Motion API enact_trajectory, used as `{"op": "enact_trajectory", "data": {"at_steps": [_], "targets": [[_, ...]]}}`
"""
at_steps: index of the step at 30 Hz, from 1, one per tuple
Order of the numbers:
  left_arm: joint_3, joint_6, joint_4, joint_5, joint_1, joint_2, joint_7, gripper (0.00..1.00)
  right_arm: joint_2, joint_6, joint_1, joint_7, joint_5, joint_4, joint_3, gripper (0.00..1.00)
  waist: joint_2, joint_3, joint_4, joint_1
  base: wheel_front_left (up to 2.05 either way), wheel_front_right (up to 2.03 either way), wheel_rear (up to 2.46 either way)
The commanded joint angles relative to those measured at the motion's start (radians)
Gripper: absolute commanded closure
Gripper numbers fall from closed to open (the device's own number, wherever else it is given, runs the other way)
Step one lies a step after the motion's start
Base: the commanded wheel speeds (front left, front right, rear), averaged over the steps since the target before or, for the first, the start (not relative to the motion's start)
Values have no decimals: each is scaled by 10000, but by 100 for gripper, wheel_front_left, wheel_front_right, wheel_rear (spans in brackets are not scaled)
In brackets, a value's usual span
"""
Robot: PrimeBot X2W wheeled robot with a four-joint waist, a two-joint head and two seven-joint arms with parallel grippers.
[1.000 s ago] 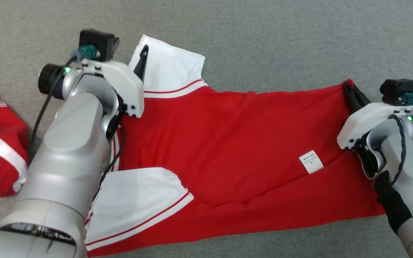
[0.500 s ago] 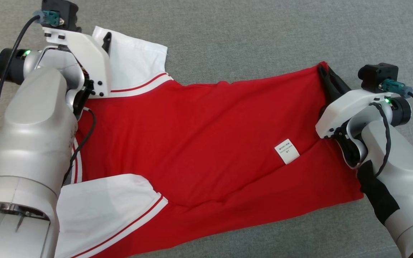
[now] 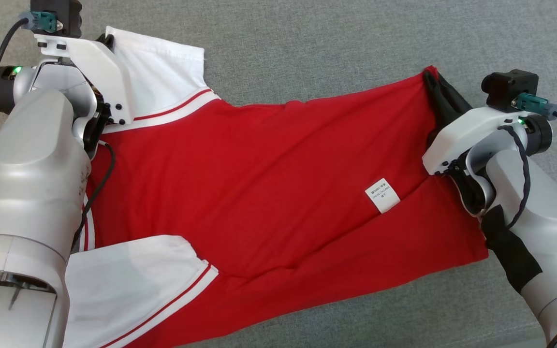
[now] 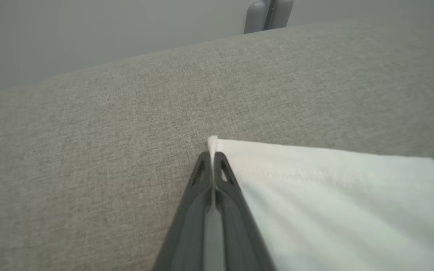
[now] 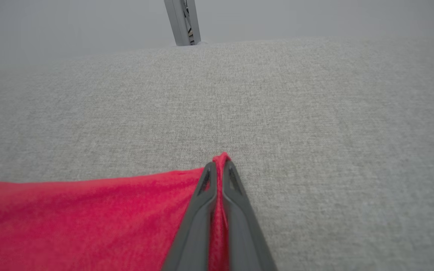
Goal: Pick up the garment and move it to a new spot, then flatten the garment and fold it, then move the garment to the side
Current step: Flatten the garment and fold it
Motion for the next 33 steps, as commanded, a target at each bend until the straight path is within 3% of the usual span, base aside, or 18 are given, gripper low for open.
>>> {"op": "enact_trajectory", "data": {"at_steps": [1, 10, 19, 27, 33], "targets": [[-56, 4, 69, 30, -35, 86, -111, 100, -44, -5, -58, -43, 99, 76, 63, 100, 0, 17, 26, 0, 0, 0, 0], [-229, 4, -334, 102, -368, 116, -1727, 100, -272, -5, -172, -240, 215, 95, -148, 100, 0, -288, 461, 0, 0, 0, 0], [-414, -270, -442, -31, 281, -196, -2860, 100, -519, -5, 568, -243, -644, -226, -1372, 100, 0, -1348, 1139, 0, 0, 0, 0], [-504, -435, -1086, -282, 1664, -574, -3228, 100, -634, -5, 1722, -244, -1221, -308, -2068, 100, 0, -2305, 1596, 0, 0, 0, 0], [-459, -160, -2557, -301, 3643, -747, -3248, 100, -587, -5, 2849, -245, -1418, -302, -2785, 100, 0, -3050, 1898, 0, 0, 0, 0]]}}
